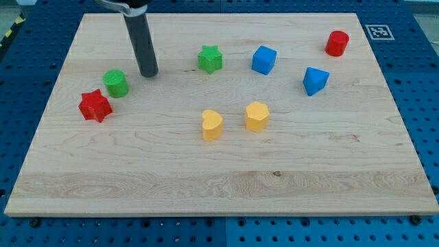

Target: Push the yellow heart towards center left

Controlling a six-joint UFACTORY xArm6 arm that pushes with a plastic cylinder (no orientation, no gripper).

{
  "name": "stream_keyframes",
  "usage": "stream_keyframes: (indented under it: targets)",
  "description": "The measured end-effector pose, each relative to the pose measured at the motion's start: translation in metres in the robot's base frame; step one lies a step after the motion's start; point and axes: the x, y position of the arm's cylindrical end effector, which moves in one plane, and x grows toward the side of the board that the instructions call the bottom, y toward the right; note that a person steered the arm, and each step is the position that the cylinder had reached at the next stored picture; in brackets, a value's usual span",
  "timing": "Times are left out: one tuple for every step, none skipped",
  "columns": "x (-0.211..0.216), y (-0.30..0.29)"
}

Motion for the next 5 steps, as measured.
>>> stream_keyframes:
  targets:
    - [0.027,-0.02]
    - [0.031,-0.056]
    - [0.031,-0.057]
    - [0.04,0.002]
    - [0.087,0.017]
